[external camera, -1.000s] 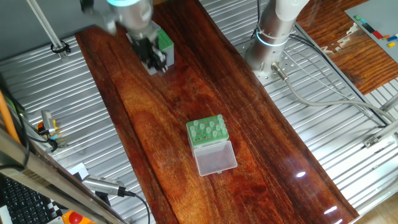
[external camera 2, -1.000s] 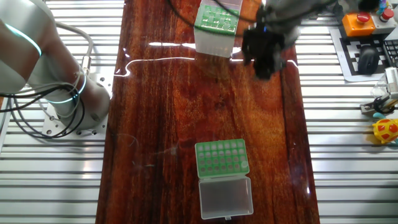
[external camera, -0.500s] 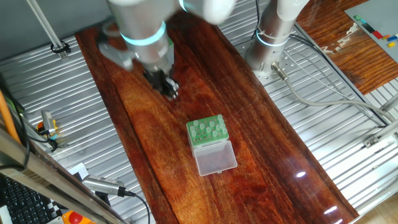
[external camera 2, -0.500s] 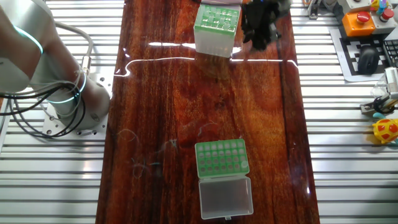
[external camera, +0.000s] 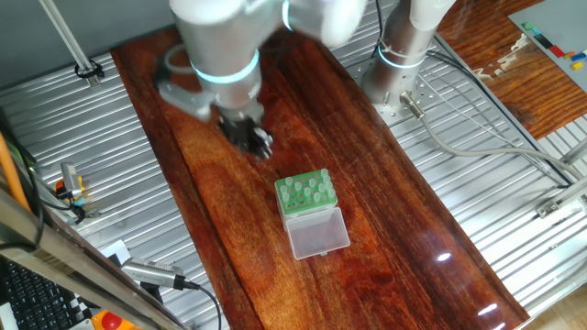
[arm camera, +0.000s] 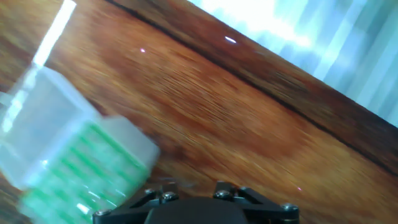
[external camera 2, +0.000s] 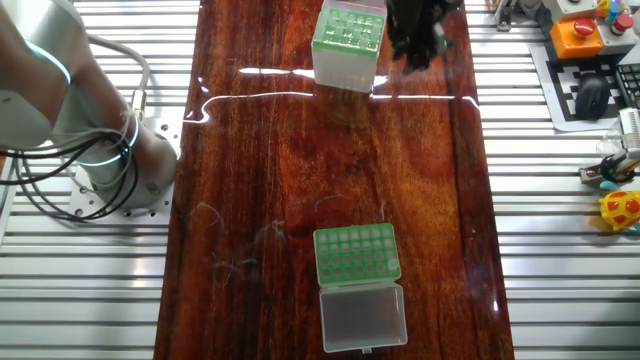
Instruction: Transfer all large pipette tips from one holder to another
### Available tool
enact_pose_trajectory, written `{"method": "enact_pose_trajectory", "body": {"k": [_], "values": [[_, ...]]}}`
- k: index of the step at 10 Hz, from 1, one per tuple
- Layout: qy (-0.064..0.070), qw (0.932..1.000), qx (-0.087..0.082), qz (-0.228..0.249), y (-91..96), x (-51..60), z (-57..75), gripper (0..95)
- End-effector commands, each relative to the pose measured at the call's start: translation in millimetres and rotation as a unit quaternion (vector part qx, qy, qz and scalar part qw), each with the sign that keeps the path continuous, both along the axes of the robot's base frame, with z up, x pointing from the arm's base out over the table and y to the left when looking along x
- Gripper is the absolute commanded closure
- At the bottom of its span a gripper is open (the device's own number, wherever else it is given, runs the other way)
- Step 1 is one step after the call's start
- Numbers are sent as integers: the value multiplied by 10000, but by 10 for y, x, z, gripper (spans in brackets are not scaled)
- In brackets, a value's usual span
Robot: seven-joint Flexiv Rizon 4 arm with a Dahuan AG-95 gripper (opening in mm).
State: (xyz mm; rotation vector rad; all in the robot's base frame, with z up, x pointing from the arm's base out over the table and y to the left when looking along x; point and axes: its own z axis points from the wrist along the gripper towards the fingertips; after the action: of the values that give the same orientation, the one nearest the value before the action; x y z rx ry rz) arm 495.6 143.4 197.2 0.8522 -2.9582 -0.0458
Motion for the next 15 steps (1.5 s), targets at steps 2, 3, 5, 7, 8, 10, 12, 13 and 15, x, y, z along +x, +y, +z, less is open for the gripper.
{"method": "enact_pose_trajectory", "body": {"k": [2, 3, 5, 7, 8, 10, 12, 13, 15], "values": [[57, 9967, 33, -806, 336, 50, -46, 760], [47, 9979, -41, -643, 336, 50, -46, 760], [17, 9991, 47, -426, 336, 50, -46, 760], [31, 9977, 149, -666, 366, 12, -54, 760], [14, 9967, 194, -792, 401, -46, -64, 760], [-38, 9955, 183, -930, 480, -187, -85, 760], [-92, 9953, 190, -949, 506, -256, -122, 760], [-127, 9952, 187, -953, 514, -281, -138, 760], [-180, 9955, 150, -915, 514, -281, -138, 760]]}}
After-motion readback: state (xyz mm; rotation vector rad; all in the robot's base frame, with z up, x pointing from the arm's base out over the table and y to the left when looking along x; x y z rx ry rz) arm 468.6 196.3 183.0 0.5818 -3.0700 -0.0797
